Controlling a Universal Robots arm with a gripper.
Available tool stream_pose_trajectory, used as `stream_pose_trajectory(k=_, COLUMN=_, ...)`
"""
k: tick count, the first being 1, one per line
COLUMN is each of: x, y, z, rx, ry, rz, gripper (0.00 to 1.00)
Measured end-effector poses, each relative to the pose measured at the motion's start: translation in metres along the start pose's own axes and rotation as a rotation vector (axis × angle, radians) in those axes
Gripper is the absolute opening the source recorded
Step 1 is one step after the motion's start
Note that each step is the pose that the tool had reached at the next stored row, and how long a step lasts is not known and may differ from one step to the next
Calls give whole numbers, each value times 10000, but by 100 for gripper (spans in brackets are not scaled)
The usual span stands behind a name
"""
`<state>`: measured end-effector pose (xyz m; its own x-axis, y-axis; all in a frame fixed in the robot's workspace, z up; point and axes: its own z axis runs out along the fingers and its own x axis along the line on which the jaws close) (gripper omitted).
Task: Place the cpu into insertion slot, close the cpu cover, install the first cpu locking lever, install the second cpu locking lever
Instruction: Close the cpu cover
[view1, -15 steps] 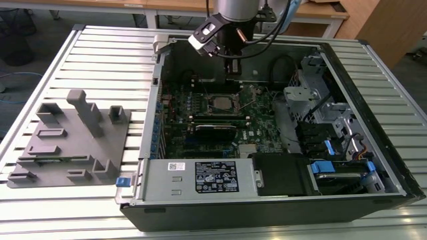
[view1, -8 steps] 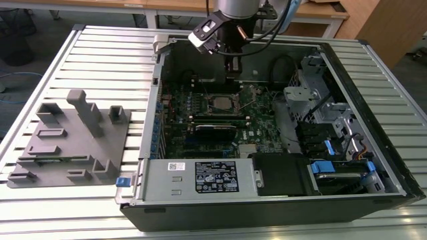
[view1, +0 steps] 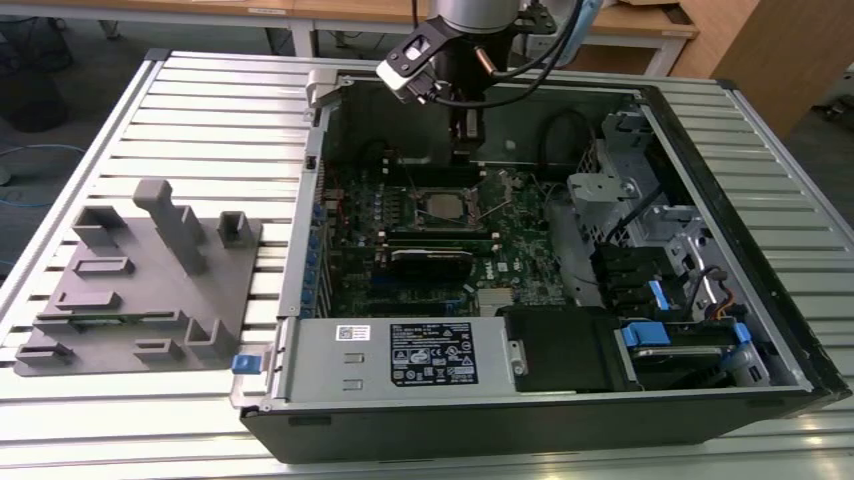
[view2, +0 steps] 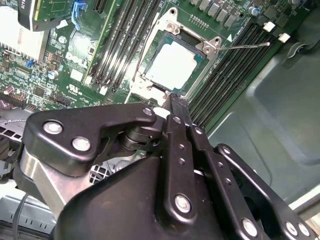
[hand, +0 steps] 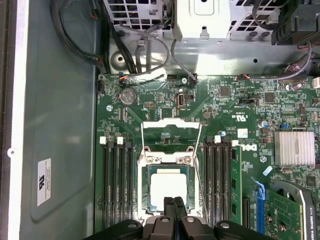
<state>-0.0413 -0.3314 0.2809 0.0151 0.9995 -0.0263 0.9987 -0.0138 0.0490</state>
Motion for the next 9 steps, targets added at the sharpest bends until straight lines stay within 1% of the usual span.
stream_pose_trajectory(k=5, x=0, y=13, z=-2, rx=2, ry=-4, rz=-1, gripper=11)
stream_pose_trajectory(k=9, x=1, y=63, z=2, rx=1, ry=-3, rz=0, gripper=11)
